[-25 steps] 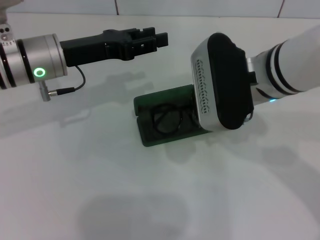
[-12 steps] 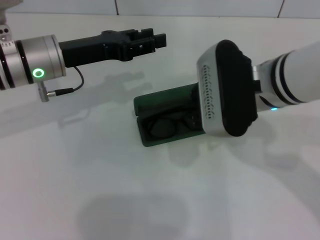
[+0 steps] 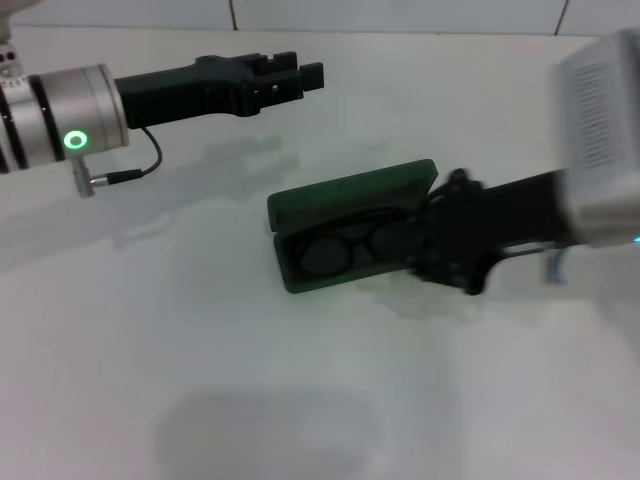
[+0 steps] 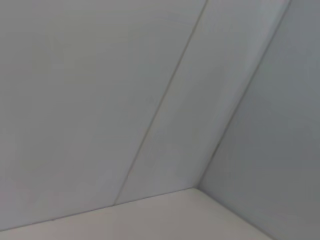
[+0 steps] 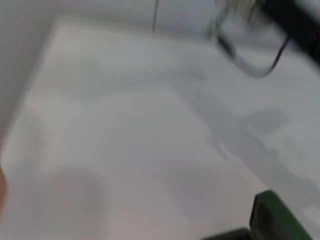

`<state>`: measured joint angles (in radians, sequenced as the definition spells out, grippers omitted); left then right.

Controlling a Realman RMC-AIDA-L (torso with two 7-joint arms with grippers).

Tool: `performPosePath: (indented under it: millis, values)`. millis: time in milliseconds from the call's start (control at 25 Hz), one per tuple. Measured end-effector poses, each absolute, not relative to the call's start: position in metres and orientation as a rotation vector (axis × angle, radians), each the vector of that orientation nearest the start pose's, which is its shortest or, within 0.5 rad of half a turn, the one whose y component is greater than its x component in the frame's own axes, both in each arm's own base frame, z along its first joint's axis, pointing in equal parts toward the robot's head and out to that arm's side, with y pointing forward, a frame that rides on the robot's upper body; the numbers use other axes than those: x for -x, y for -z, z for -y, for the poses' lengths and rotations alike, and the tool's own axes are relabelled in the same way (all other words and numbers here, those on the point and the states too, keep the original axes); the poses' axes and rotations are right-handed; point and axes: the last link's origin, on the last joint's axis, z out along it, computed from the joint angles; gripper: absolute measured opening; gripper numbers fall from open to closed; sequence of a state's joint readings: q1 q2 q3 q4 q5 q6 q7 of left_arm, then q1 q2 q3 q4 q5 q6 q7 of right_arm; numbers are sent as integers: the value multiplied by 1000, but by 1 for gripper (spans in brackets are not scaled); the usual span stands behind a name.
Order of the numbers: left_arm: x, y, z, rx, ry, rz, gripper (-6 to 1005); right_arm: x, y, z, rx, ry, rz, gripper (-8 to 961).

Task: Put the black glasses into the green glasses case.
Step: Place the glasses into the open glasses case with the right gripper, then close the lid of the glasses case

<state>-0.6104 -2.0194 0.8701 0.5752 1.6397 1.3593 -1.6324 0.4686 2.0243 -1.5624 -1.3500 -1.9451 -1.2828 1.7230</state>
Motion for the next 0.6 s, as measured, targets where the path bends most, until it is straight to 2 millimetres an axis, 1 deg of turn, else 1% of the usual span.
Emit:
performPosePath:
  millis: [80, 160, 240, 320, 440, 480, 520, 600]
  values:
    - [227, -11, -386, 2492, 918, 911, 597, -151, 20, -336, 2937, -249, 27, 219]
    - [229, -5, -389, 2488, 872, 921, 597, -176, 7, -345, 2868, -336, -157, 219]
    - [228, 4, -392, 2506, 801, 927, 598, -197, -4, -350, 2786, -434, -295, 219]
    - [226, 11, -393, 2535, 743, 921, 598, -216, -17, -352, 2696, -595, -407, 220]
    - [219, 21, -395, 2587, 670, 900, 598, -233, -36, -347, 2589, -818, -464, 221]
    - [217, 23, -396, 2600, 656, 893, 599, -237, -40, -345, 2569, -851, -469, 222]
    - [214, 26, -396, 2615, 641, 883, 599, -243, -45, -343, 2529, -900, -479, 239]
    - [210, 30, -396, 2636, 619, 874, 599, -252, -49, -338, 2479, -950, -492, 273]
